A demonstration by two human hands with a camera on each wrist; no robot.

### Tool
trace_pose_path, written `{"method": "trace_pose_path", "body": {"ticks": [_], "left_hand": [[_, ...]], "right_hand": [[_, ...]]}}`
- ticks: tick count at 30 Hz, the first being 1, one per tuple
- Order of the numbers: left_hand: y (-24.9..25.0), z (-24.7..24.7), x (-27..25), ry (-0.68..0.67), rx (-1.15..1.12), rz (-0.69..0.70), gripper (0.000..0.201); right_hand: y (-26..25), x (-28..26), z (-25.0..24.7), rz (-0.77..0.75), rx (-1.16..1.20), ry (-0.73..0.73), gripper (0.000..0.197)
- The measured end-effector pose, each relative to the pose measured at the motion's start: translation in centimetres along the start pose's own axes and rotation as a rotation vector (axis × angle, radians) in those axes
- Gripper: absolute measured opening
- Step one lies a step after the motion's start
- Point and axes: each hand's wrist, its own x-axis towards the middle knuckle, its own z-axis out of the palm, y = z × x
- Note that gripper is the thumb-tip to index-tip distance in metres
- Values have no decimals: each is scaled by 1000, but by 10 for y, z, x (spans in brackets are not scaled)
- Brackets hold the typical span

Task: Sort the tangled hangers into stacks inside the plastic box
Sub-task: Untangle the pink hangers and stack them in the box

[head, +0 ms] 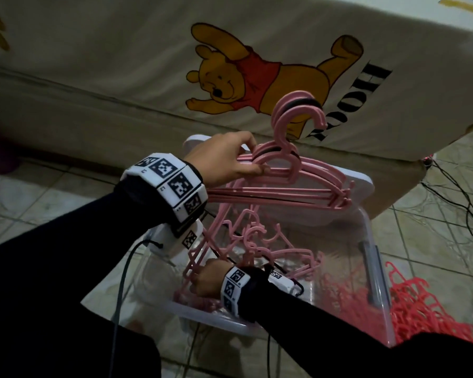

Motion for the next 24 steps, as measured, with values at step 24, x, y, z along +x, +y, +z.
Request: {"method": "trace_pose_path", "body": {"ticks": [24], "left_hand": [[20,-19,-8,34,-175,51,34]], "right_hand": [[36,-119,-43,371,284,269,35]]}}
